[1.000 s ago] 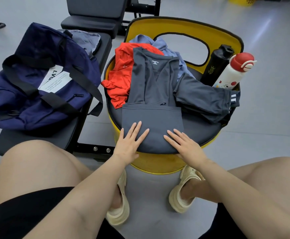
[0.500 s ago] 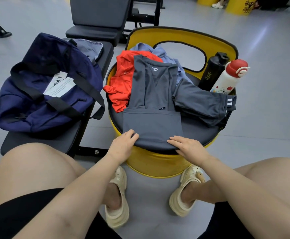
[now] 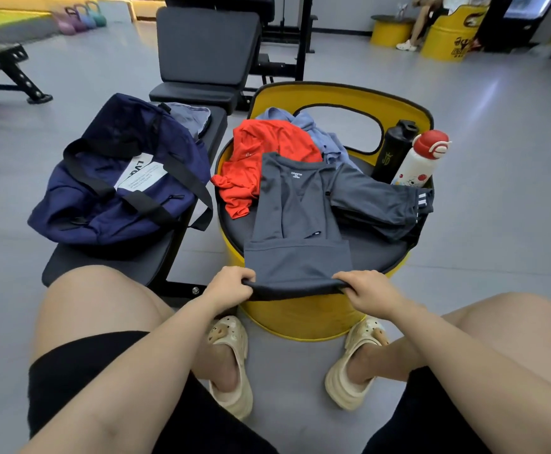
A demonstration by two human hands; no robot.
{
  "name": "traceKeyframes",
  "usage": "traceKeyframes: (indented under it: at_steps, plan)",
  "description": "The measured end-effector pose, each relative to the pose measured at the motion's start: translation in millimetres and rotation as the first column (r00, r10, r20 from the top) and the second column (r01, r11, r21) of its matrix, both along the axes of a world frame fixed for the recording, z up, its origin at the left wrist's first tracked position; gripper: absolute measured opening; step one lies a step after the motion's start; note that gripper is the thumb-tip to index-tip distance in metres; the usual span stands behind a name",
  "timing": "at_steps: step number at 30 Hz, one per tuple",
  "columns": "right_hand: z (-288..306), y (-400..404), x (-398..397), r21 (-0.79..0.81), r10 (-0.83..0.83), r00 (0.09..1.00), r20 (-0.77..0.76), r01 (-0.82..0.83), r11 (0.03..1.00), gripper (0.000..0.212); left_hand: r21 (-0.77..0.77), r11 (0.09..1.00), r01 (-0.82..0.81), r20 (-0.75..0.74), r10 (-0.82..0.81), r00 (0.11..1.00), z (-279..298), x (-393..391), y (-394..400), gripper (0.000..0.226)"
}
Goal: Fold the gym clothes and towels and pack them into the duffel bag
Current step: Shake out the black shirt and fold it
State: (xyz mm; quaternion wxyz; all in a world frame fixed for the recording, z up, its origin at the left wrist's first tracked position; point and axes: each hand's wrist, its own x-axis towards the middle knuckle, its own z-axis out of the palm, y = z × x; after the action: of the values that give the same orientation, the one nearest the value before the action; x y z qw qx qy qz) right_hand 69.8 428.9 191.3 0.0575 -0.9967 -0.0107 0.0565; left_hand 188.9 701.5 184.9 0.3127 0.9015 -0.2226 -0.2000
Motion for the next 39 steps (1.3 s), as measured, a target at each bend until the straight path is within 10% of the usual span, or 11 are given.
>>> traceKeyframes:
  at_steps: [14, 39]
  plan:
    - [35.5, 7.8, -6.4, 0.5, -0.169, 0.98, -0.105, 0.199, 0.843, 0.016, -0.161, 0.98, -0.114, -0.215, 0.077, 0.974, 31.3, -7.8, 2.0, 0.024]
    - [36.5, -24.3, 135.9, 0.504, -0.489, 0.861, 0.14, 0.363, 0.784, 0.021, -0.214, 0.845, -0.49, -0.197, 0.455, 0.869, 42.6, 125.9, -68.2, 0.022]
